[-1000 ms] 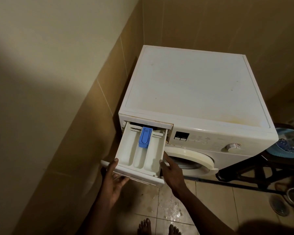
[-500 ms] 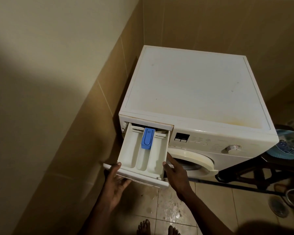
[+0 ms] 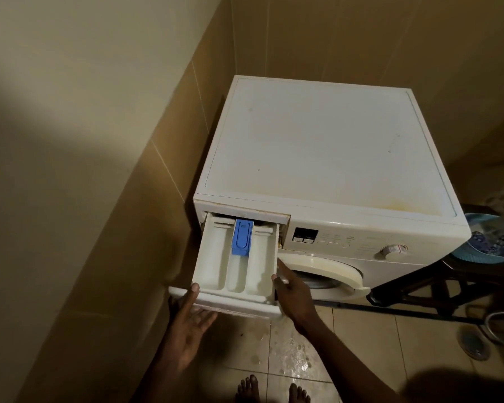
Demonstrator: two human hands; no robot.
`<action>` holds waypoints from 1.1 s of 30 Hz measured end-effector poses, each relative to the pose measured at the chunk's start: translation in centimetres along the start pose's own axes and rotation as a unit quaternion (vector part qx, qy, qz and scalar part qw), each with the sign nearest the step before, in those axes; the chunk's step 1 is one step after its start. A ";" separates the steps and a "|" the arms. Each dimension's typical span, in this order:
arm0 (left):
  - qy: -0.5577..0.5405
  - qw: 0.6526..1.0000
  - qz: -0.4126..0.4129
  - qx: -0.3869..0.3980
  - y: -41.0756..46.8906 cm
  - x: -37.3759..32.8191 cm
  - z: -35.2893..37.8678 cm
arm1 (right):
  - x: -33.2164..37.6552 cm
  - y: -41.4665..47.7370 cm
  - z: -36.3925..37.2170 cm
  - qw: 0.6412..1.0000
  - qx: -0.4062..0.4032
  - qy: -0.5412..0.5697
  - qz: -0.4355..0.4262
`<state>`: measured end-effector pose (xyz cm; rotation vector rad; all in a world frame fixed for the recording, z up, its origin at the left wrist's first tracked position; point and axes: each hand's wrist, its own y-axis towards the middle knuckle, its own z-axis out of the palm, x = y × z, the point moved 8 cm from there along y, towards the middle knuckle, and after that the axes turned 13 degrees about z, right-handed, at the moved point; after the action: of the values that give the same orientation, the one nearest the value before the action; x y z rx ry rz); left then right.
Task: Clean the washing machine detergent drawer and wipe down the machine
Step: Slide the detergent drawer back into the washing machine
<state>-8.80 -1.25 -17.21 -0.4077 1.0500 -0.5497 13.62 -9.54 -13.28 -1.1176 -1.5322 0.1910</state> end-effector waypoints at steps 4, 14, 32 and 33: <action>0.006 1.000 -0.008 -0.002 1.3 -0.6 0.8 | 0.8 1.0 -0.6 0.999 0.015 0.031 0.015; 0.000 0.999 0.033 -0.042 0.8 -0.4 1.2 | 0.9 1.8 -0.4 0.999 -0.012 0.027 0.029; 0.002 0.994 0.064 -0.094 -0.4 1.4 4.4 | 8.9 -3.3 -0.3 0.894 -0.076 -0.339 -0.282; 0.008 0.994 0.059 -0.093 -0.7 1.9 4.7 | 8.4 -2.5 0.1 0.862 -0.074 -0.419 -0.275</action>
<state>-4.06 -2.65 -16.10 -0.5028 1.1372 -0.3517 13.25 -4.73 -5.92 -0.6680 -2.6244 0.1754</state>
